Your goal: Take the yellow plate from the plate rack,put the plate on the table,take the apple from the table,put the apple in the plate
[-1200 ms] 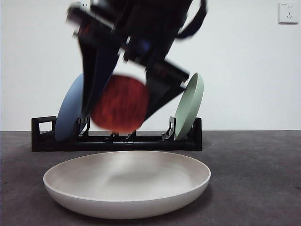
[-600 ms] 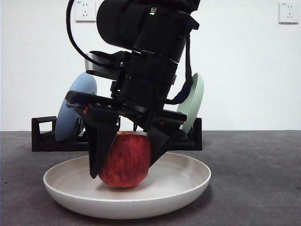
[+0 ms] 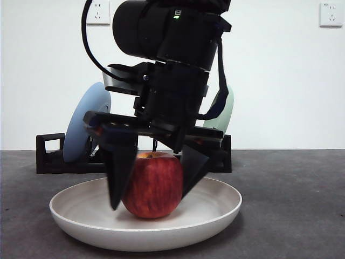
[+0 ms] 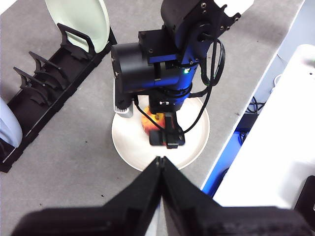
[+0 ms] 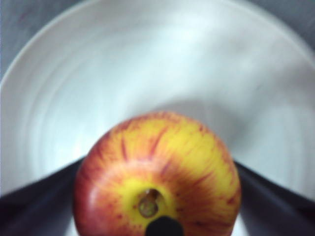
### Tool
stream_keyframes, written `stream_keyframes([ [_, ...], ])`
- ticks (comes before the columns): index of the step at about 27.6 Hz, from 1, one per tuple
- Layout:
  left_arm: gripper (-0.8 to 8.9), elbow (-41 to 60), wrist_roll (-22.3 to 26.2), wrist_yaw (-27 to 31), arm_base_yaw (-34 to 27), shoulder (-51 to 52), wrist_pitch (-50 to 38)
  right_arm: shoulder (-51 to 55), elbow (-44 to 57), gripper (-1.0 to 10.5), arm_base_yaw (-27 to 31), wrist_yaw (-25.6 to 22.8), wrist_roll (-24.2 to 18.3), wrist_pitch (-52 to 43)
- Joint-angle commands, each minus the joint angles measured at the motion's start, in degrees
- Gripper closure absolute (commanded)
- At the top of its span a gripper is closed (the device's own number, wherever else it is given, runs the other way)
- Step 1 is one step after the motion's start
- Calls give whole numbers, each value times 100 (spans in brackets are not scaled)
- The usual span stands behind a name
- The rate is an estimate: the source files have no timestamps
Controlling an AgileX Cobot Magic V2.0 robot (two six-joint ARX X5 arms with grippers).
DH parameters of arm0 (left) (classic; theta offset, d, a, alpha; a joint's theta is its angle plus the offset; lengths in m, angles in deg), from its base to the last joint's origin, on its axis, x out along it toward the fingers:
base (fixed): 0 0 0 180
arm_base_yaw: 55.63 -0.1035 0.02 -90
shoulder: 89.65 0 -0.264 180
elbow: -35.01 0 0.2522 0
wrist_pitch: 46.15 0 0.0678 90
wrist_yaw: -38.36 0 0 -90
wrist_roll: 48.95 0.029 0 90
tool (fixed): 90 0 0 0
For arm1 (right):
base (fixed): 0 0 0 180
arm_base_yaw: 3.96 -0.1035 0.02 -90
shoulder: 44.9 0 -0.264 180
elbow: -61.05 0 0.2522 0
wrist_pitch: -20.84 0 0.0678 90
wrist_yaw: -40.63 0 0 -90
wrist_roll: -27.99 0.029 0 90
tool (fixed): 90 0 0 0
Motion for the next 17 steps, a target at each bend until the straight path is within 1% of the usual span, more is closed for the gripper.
stream_keyframes([
  [1, 816, 9, 44, 9, -2, 11, -13, 15, 17, 342, -7, 188, 107, 28],
  [3, 816, 9, 33, 2, -2, 11, -13, 151, -68, 343, -7, 208, 258, 249],
  [7, 816, 9, -4, 2, -2, 11, -13, 597, -293, 344, -15, 210, 280, 787],
  [11, 816, 9, -44, 4, -2, 11, -13, 1287, -603, 349, -20, 208, 337, 1683],
  [15, 815, 9, -138, 0, -2, 11, -13, 2262, -938, 354, -17, 203, 337, 2588],
  [16, 815, 9, -168, -2, -2, 11, -13, 2483, -1010, 371, -20, 201, 334, 2726],
  [17, 815, 9, -227, -2, -2, 11, -13, 2734, -1097, 452, -17, 201, 334, 2876],
])
